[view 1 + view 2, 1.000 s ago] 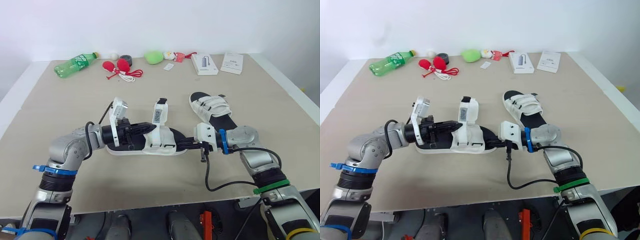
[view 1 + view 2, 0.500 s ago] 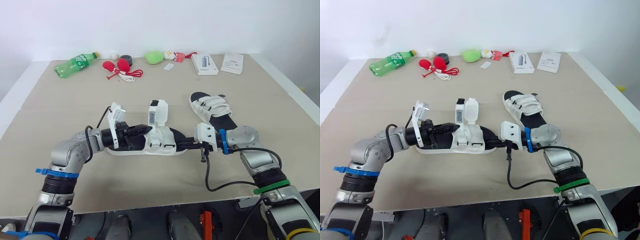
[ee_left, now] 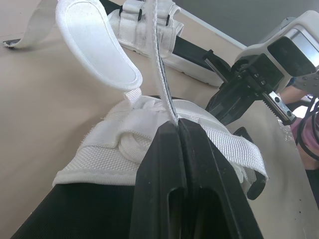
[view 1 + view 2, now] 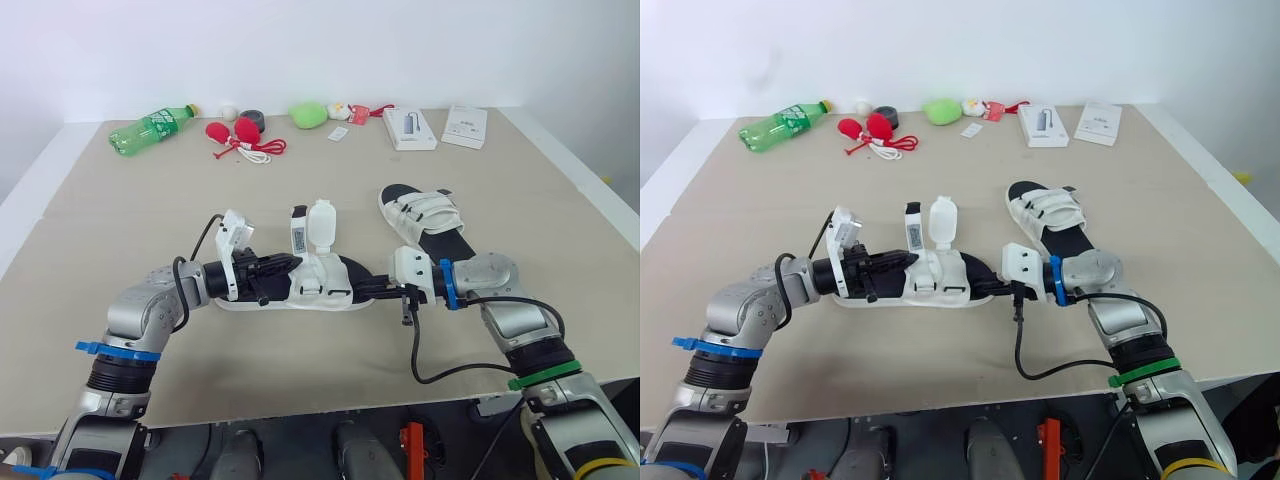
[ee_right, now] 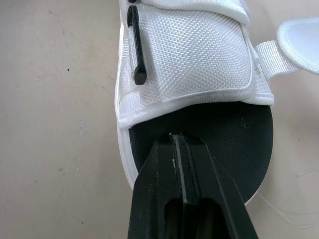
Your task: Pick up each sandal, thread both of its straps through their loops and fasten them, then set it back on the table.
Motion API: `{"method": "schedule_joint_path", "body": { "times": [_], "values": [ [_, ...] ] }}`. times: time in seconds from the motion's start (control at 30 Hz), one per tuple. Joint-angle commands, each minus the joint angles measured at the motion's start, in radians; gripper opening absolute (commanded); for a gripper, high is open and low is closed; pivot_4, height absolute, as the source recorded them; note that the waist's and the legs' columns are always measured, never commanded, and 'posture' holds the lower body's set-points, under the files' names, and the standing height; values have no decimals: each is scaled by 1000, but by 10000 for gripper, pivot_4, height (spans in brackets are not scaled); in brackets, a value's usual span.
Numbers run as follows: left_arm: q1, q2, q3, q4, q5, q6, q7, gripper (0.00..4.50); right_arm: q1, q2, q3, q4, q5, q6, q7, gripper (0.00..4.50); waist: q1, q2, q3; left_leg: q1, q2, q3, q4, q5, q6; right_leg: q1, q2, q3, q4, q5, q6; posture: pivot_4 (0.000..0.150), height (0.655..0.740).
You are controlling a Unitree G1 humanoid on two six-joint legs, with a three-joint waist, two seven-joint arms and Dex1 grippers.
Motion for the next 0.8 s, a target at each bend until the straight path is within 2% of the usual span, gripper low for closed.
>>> {"method": "schedule_joint_path", "body": {
  "times": [0.03, 0.17, 0.23, 0.27, 0.3, 0.33, 0.37, 0.57, 0.73, 0.8],
  "values": [
    [8, 7, 3, 3, 22, -3, 9, 617, 14, -17, 5, 1, -22, 5, 6, 0, 0, 0, 0, 0, 0, 0, 0, 0, 0, 0, 0, 0, 0, 0, 0, 1500, 7400],
    [0, 16, 18, 25, 32, -7, 4, 617, 12, -16, 6, 7, -23, 3, 6, 0, 0, 0, 0, 0, 0, 0, 0, 0, 0, 0, 0, 0, 0, 0, 0, 1500, 7400],
    [-12, 22, 27, 40, 41, -22, 2, 7087, 8, -15, 7, 13, -24, 1, 6, 0, 0, 0, 0, 0, 0, 0, 0, 0, 0, 0, 0, 0, 0, 0, 0, 1500, 7400],
    [-21, 27, 29, 48, 50, -38, -2, 8798, 6, -14, 7, 16, -25, 0, 6, 0, 0, 0, 0, 0, 0, 0, 0, 0, 0, 0, 0, 0, 0, 0, 0, 1500, 7400],
    [-27, 32, 28, 52, 58, -51, -8, 14241, 5, -14, 7, 17, -25, 0, 6, 0, 0, 0, 0, 0, 0, 0, 0, 0, 0, 0, 0, 0, 0, 0, 0, 1500, 7400],
    [-34, 39, 24, 54, 74, -76, -16, 15989, 4, -13, 8, 18, -25, -1, 6, 0, 0, 0, 0, 0, 0, 0, 0, 0, 0, 0, 0, 0, 0, 0, 0, 1500, 7400],
    [-42, 45, 25, 58, 84, -96, -23, 20757, 3, -13, 8, 19, -25, 0, 7, 0, 0, 0, 0, 0, 0, 0, 0, 0, 0, 0, 0, 0, 0, 0, 0, 1500, 7400],
    [-126, 68, 36, 124, 149, -242, -66, 20757, 4, -12, 10, 19, -26, -1, 7, 0, 0, 0, 0, 0, 0, 0, 0, 0, 0, 0, 0, 0, 0, -1, -1, 1500, 7400],
    [-184, 51, 14, 110, 141, -250, -106, 20757, -2, -12, 10, 28, -28, -4, 7, 0, 0, 0, 0, -1, 0, 0, -1, 0, 0, 0, 0, 0, -1, 0, 0, 1500, 7400],
    [-185, 38, -18, 110, 140, -221, -128, 15510, -7, -10, 11, 33, -31, -6, 5, 0, 0, 0, 0, 0, 0, 0, -1, 0, 0, 0, 0, 0, -1, 0, 0, 1500, 7400]
  ]
}}
